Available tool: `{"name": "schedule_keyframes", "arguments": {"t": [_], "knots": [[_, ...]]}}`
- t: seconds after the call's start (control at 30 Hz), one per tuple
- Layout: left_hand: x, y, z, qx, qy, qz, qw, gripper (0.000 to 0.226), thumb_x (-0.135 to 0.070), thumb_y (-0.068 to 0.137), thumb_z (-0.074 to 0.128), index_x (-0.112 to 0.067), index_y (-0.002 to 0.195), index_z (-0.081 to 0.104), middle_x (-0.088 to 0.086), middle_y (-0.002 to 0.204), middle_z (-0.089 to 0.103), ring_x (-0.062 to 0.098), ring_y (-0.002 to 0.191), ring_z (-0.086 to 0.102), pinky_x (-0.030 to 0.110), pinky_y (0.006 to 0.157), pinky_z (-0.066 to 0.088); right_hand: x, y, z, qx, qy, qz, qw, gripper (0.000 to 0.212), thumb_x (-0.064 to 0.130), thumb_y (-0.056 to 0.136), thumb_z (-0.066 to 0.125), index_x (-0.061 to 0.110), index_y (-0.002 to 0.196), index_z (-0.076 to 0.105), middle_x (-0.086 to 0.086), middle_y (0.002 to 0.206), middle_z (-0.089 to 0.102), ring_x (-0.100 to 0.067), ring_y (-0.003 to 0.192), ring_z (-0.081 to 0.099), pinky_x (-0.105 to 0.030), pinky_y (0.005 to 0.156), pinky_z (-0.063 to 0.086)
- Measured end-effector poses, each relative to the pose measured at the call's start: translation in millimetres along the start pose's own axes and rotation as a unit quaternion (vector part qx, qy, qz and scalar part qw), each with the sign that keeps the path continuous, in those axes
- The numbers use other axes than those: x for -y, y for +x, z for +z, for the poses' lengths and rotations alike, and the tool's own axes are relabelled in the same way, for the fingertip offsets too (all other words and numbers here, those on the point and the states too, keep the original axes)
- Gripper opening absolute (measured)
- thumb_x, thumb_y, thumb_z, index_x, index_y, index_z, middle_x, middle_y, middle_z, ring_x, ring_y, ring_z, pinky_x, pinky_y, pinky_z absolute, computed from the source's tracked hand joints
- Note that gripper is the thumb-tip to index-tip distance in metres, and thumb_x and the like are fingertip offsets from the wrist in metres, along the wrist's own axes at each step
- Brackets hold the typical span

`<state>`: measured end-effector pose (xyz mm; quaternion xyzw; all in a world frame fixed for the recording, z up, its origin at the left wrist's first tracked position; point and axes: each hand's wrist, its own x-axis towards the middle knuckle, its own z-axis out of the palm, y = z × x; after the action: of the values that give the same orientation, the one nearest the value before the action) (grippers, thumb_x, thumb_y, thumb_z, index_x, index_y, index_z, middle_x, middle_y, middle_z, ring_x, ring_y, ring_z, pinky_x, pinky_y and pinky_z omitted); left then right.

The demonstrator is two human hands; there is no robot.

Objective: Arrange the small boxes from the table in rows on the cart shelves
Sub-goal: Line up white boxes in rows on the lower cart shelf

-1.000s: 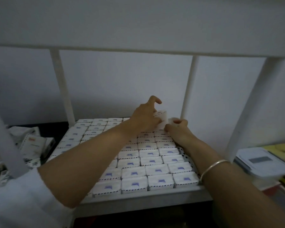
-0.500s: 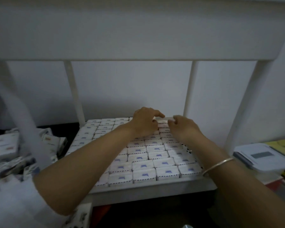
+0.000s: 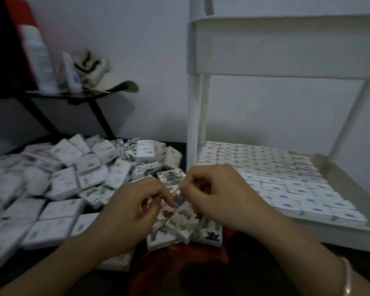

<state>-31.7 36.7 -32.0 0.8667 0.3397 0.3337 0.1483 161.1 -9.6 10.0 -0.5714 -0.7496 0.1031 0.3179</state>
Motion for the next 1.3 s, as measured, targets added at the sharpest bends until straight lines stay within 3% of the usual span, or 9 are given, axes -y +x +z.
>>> {"name": "schedule_keyframes", "arguments": {"t": [0.13, 0.3, 0.37, 0.57, 0.7, 0.83, 0.97, 1.2, 1.3], "knots": [[42.8, -31.5, -31.7, -0.069, 0.046, -0.062, 0.995, 0.038, -0.002, 0.089, 0.057, -0.038, 0.081, 0.063, -0.017, 0.084, 0.062, 0.006, 0.073, 0.059, 0.024, 0.060, 0.049, 29.7, 27.2, 49.9, 0.031, -0.017, -0.055, 0.998, 0.008, 0.035, 0.090, 0.057, 0.031, 0.091, 0.064, 0.015, 0.068, 0.061, -0.001, 0.063, 0.055, -0.020, 0.057, 0.038], [92.3, -22.5, -67.3, -0.156, 0.118, -0.120, 0.973, 0.025, -0.009, 0.088, 0.058, -0.033, 0.091, 0.062, -0.017, 0.094, 0.060, 0.001, 0.089, 0.056, 0.029, 0.075, 0.048, 32.7, 83.2, 94.0, -0.030, -0.114, -0.054, 0.992, 0.025, 0.029, 0.092, 0.052, 0.028, 0.117, 0.057, 0.009, 0.112, 0.058, -0.011, 0.099, 0.054, -0.031, 0.074, 0.046], [106.2, -5.8, -78.7, -0.181, 0.153, -0.122, 0.964, 0.018, -0.015, 0.088, 0.060, -0.028, 0.101, 0.062, -0.010, 0.101, 0.062, 0.011, 0.097, 0.056, 0.034, 0.081, 0.046, 29.5, 105.3, 106.8, -0.045, -0.150, -0.036, 0.987, 0.030, 0.029, 0.091, 0.053, 0.024, 0.121, 0.055, 0.004, 0.119, 0.055, -0.017, 0.111, 0.050, -0.034, 0.082, 0.047], [138.5, 44.8, -94.9, -0.081, 0.244, -0.136, 0.957, 0.049, -0.041, 0.086, 0.062, -0.019, 0.129, 0.055, 0.003, 0.126, 0.060, 0.026, 0.118, 0.050, 0.040, 0.099, 0.040, 38.5, 142.1, 127.5, -0.072, -0.251, -0.047, 0.964, 0.040, 0.041, 0.093, 0.049, 0.018, 0.126, 0.055, -0.003, 0.123, 0.054, -0.021, 0.115, 0.044, -0.034, 0.092, 0.037], [153.8, 60.7, -86.7, 0.007, 0.295, -0.130, 0.947, 0.080, -0.071, 0.073, 0.039, -0.019, 0.132, 0.052, 0.006, 0.126, 0.061, 0.029, 0.124, 0.048, 0.040, 0.104, 0.031, 43.0, 147.9, 133.7, -0.020, -0.332, -0.030, 0.942, 0.047, 0.051, 0.093, 0.043, 0.015, 0.117, 0.062, -0.006, 0.123, 0.051, -0.023, 0.119, 0.038, -0.038, 0.099, 0.032], [159.0, 64.8, -74.4, 0.020, 0.301, -0.150, 0.941, 0.073, -0.067, 0.079, 0.047, -0.023, 0.137, 0.047, 0.006, 0.129, 0.059, 0.029, 0.129, 0.043, 0.040, 0.112, 0.020, 41.0, 142.4, 137.4, -0.021, -0.345, -0.034, 0.938, 0.052, 0.056, 0.091, 0.043, 0.016, 0.117, 0.063, -0.005, 0.126, 0.051, -0.025, 0.121, 0.035, -0.040, 0.100, 0.030], [150.1, 59.0, -71.4, -0.032, 0.262, -0.129, 0.956, 0.070, -0.064, 0.073, 0.051, -0.024, 0.131, 0.054, 0.001, 0.119, 0.064, 0.026, 0.119, 0.051, 0.040, 0.108, 0.024, 40.0, 134.3, 131.8, -0.031, -0.283, -0.038, 0.958, 0.050, 0.058, 0.086, 0.054, 0.023, 0.120, 0.058, 0.002, 0.122, 0.054, -0.020, 0.118, 0.037, -0.036, 0.099, 0.033], [101.1, 26.6, -73.6, -0.164, 0.165, -0.121, 0.965, 0.060, -0.044, 0.077, 0.071, -0.032, 0.132, 0.050, -0.006, 0.122, 0.049, 0.017, 0.119, 0.042, 0.030, 0.095, 0.034, 37.8, 106.3, 90.9, -0.047, 0.029, -0.026, 0.998, 0.037, 0.042, 0.083, 0.070, 0.030, 0.116, 0.057, 0.020, 0.097, 0.058, 0.003, 0.084, 0.055, -0.015, 0.073, 0.046], [65.9, 10.3, -69.5, -0.201, 0.088, -0.112, 0.969, 0.057, -0.044, 0.076, 0.069, -0.038, 0.130, 0.050, -0.014, 0.118, 0.040, 0.003, 0.111, 0.041, 0.018, 0.087, 0.036, 35.1, 85.3, 65.5, -0.019, 0.129, -0.026, 0.991, 0.031, 0.044, 0.087, 0.062, 0.029, 0.114, 0.064, 0.015, 0.095, 0.068, -0.005, 0.078, 0.064, -0.029, 0.071, 0.056]]}}
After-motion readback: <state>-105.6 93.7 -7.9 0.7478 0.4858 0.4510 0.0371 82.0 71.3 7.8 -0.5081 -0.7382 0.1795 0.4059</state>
